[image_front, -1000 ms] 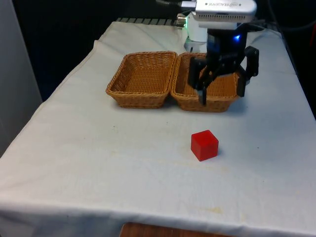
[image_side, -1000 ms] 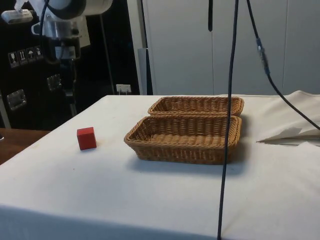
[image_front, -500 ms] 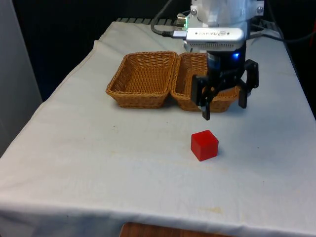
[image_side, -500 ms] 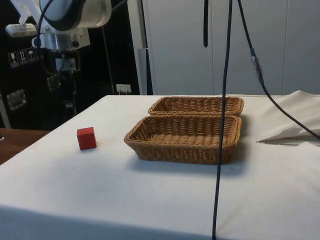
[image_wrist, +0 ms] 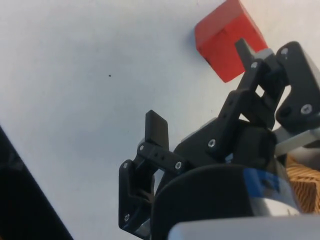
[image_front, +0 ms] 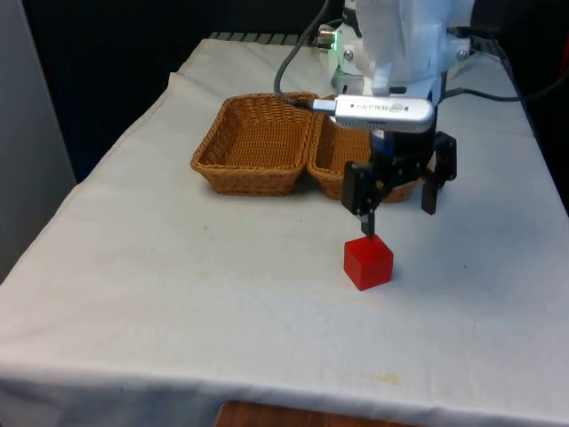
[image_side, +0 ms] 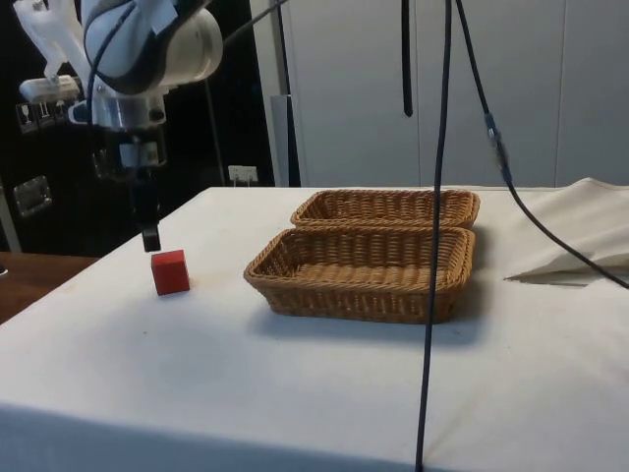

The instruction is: Pick up the red cube and place it into the right basket.

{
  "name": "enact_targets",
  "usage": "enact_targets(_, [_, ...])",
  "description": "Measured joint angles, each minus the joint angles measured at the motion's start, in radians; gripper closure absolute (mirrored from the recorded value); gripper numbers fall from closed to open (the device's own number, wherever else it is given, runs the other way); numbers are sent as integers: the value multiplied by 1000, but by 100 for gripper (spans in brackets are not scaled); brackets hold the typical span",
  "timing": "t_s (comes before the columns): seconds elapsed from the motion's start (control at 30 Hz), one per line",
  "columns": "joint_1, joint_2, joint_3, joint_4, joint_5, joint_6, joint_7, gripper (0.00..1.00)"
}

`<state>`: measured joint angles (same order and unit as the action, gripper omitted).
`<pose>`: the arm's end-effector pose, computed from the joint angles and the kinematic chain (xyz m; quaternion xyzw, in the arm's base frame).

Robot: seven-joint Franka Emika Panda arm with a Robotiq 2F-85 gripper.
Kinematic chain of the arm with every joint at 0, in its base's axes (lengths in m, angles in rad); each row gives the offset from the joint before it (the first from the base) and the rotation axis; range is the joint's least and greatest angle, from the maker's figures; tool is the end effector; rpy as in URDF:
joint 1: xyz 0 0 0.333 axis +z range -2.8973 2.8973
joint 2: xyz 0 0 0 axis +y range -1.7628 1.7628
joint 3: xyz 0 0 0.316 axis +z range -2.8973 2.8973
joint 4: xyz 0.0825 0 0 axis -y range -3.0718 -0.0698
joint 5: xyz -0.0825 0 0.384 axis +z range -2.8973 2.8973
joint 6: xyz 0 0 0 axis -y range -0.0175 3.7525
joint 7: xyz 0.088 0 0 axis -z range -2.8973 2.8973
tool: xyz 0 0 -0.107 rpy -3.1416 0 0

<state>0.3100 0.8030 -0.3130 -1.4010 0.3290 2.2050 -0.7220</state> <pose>0.7325 0.0565 0.2450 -0.9512 -0.3068 -0.0291 0.0140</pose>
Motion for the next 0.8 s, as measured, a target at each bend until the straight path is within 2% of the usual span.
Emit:
enact_targets(0.37, [0,45,-3,0,-3,33,-28,0])
enact_targets(0.7, [0,50,-4,0,-3,35,-29,0])
enact_targets(0.8, [-5,57,-9,1,-1,35,-35,0])
